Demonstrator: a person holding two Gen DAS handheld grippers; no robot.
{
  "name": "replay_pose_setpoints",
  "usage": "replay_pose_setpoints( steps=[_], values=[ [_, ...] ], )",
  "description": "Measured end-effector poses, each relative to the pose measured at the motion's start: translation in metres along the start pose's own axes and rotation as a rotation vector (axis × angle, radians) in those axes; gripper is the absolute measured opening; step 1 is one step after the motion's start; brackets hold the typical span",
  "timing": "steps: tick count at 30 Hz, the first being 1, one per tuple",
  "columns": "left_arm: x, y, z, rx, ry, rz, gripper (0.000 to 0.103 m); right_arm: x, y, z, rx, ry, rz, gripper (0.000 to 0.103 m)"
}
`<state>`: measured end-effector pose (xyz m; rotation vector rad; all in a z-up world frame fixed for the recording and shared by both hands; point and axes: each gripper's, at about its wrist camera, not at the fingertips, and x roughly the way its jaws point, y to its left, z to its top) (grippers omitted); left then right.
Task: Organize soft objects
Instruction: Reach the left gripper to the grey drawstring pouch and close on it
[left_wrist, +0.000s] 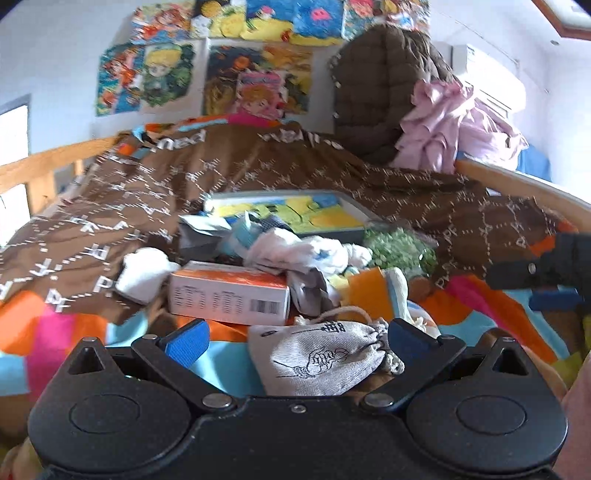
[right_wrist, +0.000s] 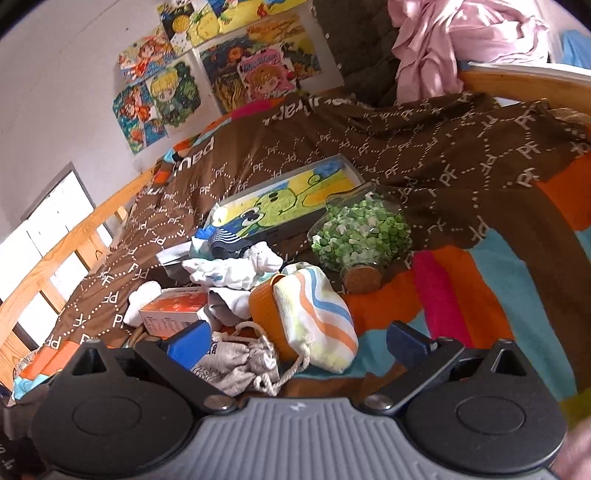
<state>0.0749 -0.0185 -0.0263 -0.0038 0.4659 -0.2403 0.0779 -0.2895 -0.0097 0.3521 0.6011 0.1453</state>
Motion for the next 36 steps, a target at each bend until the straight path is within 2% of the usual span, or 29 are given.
replay_pose_setpoints(
  steps=[3, 6, 8, 13, 18, 26, 31, 36],
  values=[
    [0.022, 0.002, -0.001, 0.013, 0.036, -0.043, 0.102, 0.023, -0.005, 0.01, -0.008, 0.026, 0.025, 0.103],
    [0.045, 0.007, 0.0, 0.029, 0.089, -0.117, 0.102, 0.048, -0.004, 0.019, -0.129, 0.068, 0.027, 0.103],
    [0.058, 0.008, 0.002, 0.051, 0.106, -0.163, 0.102, 0.064, -0.003, 0.025, -0.192, 0.104, 0.059, 0.103],
    [0.085, 0.003, 0.007, 0.155, 0.17, -0.278, 0.102, 0.093, -0.001, 0.03, -0.374, 0.169, 0.084, 0.103],
    [0.1, -0.001, 0.008, 0.262, 0.208, -0.336, 0.102, 0.113, -0.01, 0.028, -0.449, 0.227, 0.11, 0.103],
    [0.114, 0.003, 0.01, 0.347, 0.316, -0.372, 0.102, 0.133, -0.016, 0.026, -0.526, 0.273, 0.095, 0.102],
    [0.125, 0.006, 0.011, 0.376, 0.387, -0.375, 0.102, 0.136, -0.023, 0.026, -0.52, 0.285, 0.07, 0.092],
    [0.131, 0.003, 0.011, 0.411, 0.419, -0.401, 0.1, 0.139, -0.027, 0.027, -0.494, 0.319, 0.086, 0.083]
  ],
)
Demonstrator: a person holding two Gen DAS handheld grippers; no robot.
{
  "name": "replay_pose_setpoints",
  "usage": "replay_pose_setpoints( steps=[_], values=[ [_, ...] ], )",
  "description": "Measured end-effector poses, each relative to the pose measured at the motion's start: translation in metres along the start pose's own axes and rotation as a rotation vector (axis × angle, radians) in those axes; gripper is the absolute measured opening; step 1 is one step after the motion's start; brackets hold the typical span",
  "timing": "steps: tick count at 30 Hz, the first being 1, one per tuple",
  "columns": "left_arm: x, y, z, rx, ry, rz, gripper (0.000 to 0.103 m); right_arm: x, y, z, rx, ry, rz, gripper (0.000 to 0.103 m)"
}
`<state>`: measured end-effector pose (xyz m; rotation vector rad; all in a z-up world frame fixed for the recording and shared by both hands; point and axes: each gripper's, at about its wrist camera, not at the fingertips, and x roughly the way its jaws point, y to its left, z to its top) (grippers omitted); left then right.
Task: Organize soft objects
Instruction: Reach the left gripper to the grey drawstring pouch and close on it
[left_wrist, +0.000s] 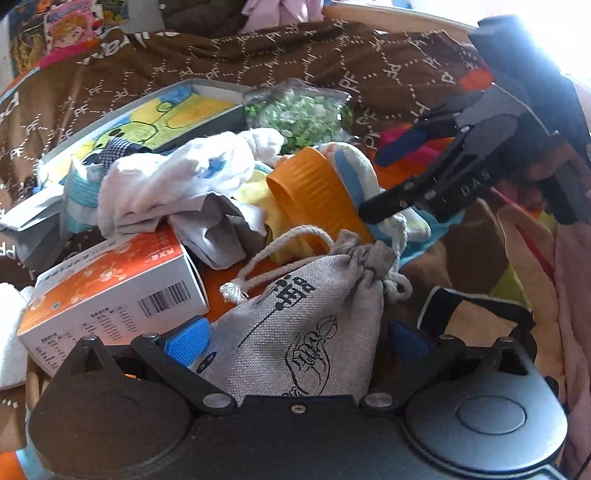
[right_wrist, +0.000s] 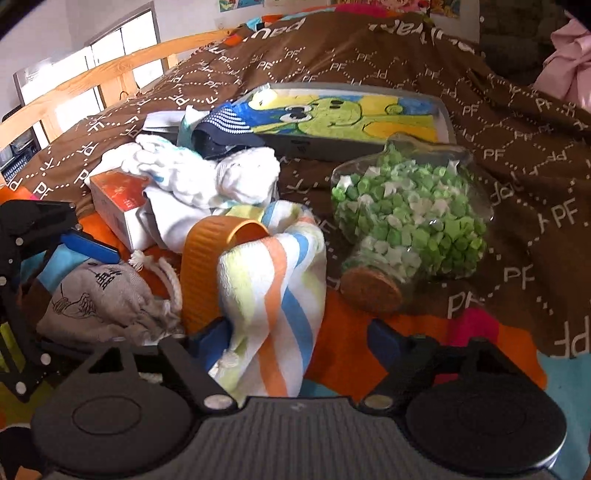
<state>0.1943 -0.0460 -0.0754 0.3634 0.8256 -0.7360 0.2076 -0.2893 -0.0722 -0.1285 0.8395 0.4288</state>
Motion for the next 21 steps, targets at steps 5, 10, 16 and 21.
replay_pose_setpoints(
  steps=[5, 10, 16, 21],
  values=[
    [0.001, 0.0, 0.003, 0.013, 0.034, -0.021, 0.091, 0.004, -0.004, -0.001, 0.03, 0.022, 0.033, 0.077],
    [0.002, -0.002, 0.007, 0.046, 0.079, -0.018, 0.079, 0.011, -0.01, -0.002, 0.082, 0.046, 0.065, 0.07],
    [0.006, -0.007, 0.009, 0.035, 0.116, 0.009, 0.062, 0.013, -0.016, -0.003, 0.161, 0.052, 0.148, 0.041],
    [0.004, -0.012, 0.01, -0.037, 0.129, 0.056, 0.041, 0.01, -0.019, -0.003, 0.205, 0.042, 0.163, 0.023]
  ],
)
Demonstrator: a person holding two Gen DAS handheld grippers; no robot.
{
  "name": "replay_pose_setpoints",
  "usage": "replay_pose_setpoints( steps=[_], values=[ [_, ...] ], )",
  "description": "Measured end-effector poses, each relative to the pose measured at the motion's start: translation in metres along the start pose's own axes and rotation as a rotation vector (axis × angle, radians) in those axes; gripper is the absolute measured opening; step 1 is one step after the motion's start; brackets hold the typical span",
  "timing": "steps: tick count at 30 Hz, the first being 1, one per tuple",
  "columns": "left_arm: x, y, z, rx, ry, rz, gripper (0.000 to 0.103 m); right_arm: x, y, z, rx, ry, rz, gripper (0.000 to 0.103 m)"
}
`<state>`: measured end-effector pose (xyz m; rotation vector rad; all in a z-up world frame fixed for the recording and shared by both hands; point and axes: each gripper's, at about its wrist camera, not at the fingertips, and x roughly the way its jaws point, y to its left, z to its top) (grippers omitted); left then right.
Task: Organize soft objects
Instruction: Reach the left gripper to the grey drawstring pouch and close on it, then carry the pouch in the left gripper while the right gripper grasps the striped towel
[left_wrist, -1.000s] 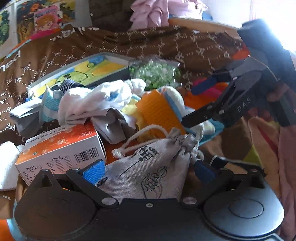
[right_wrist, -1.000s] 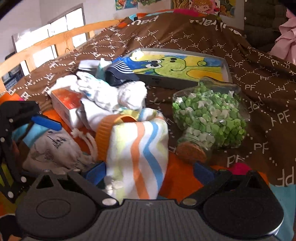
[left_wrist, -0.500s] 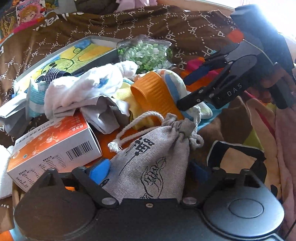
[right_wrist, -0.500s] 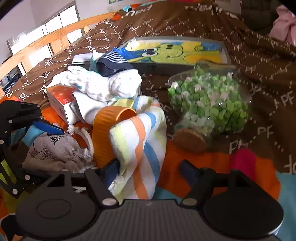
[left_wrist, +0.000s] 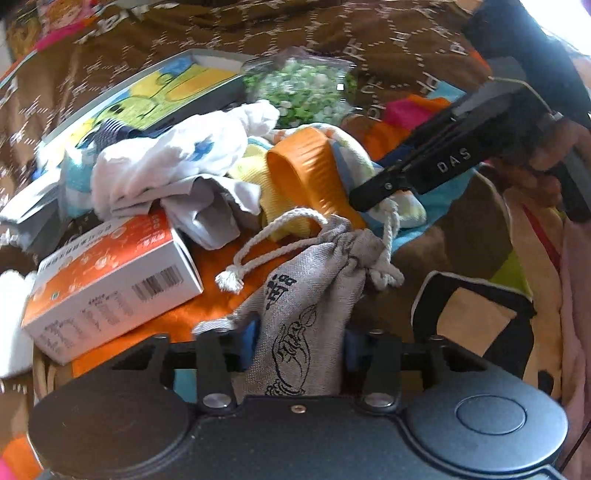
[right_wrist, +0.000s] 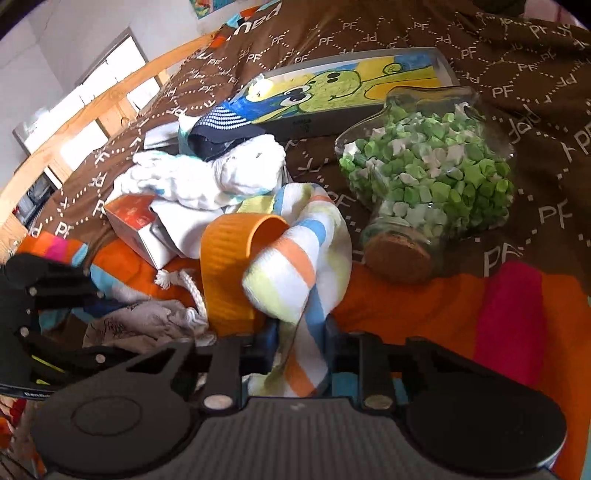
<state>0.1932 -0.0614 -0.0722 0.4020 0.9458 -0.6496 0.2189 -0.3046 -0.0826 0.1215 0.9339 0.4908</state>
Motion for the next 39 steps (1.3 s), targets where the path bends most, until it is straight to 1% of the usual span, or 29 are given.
replay_pose_setpoints(
  steps=[4, 6, 9, 11, 12, 14, 16, 21, 23, 26, 31, 34, 39],
  values=[
    [-0.005, -0.001, 0.0, -0.118, 0.004, 0.032, 0.031, -0.009, 0.0, -0.001, 0.013, -0.028, 0.013, 0.018],
    [-0.008, 0.0, 0.001, -0.185, 0.001, 0.044, 0.025, -0.015, 0.002, -0.004, 0.012, -0.041, 0.034, 0.016],
    [-0.017, 0.004, -0.001, -0.3, -0.024, 0.044, 0.021, -0.025, 0.008, -0.007, -0.011, -0.082, 0.026, 0.016],
    [-0.024, 0.006, -0.002, -0.377, -0.047, 0.034, 0.02, -0.033, 0.01, -0.008, -0.018, -0.122, 0.018, 0.016],
    [-0.029, 0.007, -0.004, -0.422, -0.061, 0.028, 0.02, -0.039, 0.011, -0.009, -0.019, -0.148, 0.012, 0.016],
    [-0.037, 0.008, -0.006, -0.477, -0.081, 0.032, 0.019, -0.05, 0.014, -0.011, -0.033, -0.211, -0.008, 0.016],
    [-0.046, 0.006, -0.007, -0.505, -0.105, 0.046, 0.019, -0.061, 0.017, -0.012, -0.051, -0.27, -0.024, 0.016],
    [-0.073, 0.001, -0.005, -0.514, -0.173, 0.09, 0.019, -0.08, 0.028, -0.015, -0.114, -0.394, -0.05, 0.016],
    [-0.082, 0.002, -0.003, -0.527, -0.204, 0.096, 0.019, -0.087, 0.034, -0.016, -0.148, -0.449, -0.063, 0.016],
    [-0.093, 0.005, 0.005, -0.544, -0.249, 0.105, 0.019, -0.095, 0.044, -0.018, -0.211, -0.518, -0.092, 0.016],
    [-0.105, 0.018, 0.025, -0.596, -0.328, 0.118, 0.019, -0.097, 0.062, -0.017, -0.317, -0.606, -0.149, 0.016],
    [-0.11, 0.028, 0.04, -0.621, -0.386, 0.133, 0.019, -0.093, 0.068, -0.002, -0.338, -0.646, -0.181, 0.016],
    [-0.106, 0.05, 0.071, -0.639, -0.454, 0.162, 0.019, -0.075, 0.064, 0.044, -0.32, -0.697, -0.194, 0.016]
  ],
)
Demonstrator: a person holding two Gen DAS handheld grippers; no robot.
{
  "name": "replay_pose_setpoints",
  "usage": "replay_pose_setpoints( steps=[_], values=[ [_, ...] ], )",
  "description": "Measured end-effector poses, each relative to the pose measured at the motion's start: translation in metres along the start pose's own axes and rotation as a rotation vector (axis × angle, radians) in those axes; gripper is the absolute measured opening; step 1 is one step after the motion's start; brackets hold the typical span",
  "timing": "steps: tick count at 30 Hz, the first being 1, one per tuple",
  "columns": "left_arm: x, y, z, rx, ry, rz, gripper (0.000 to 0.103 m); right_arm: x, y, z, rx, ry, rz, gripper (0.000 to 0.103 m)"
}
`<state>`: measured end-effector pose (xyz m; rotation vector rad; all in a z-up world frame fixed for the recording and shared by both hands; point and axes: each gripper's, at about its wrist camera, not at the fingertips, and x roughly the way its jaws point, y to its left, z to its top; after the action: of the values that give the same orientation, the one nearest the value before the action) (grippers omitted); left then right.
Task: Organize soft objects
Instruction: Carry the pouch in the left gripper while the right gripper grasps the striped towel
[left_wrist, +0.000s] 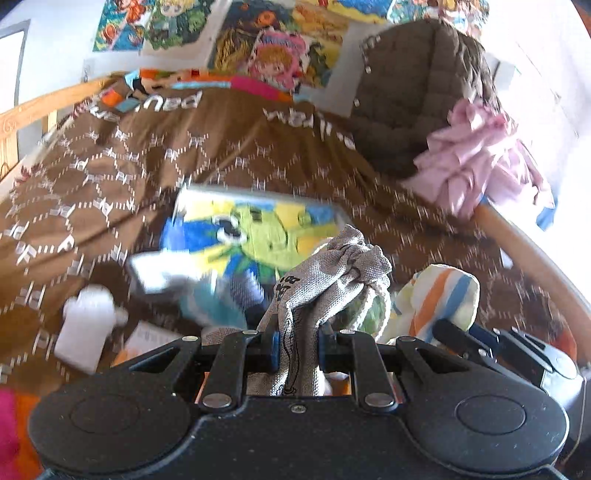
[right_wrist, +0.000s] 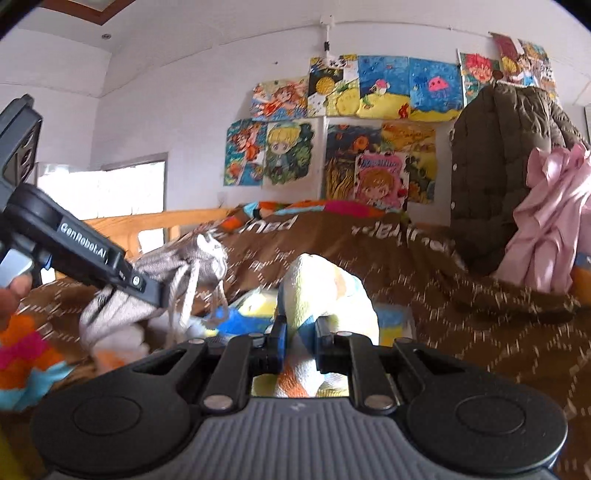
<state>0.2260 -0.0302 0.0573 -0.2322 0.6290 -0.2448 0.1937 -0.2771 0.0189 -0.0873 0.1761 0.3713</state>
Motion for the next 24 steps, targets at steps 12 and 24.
replay_pose_setpoints(
  steps=[12, 24],
  values=[
    [0.123, 0.019, 0.057, -0.06, -0.068, 0.022, 0.02, 0.124, -0.055, 0.008, 0.149, -0.025, -0.025, 0.016],
    [0.242, 0.026, 0.084, -0.16, -0.05, 0.016, 0.02, 0.189, -0.092, -0.012, 0.327, 0.136, 0.01, 0.017]
  ],
)
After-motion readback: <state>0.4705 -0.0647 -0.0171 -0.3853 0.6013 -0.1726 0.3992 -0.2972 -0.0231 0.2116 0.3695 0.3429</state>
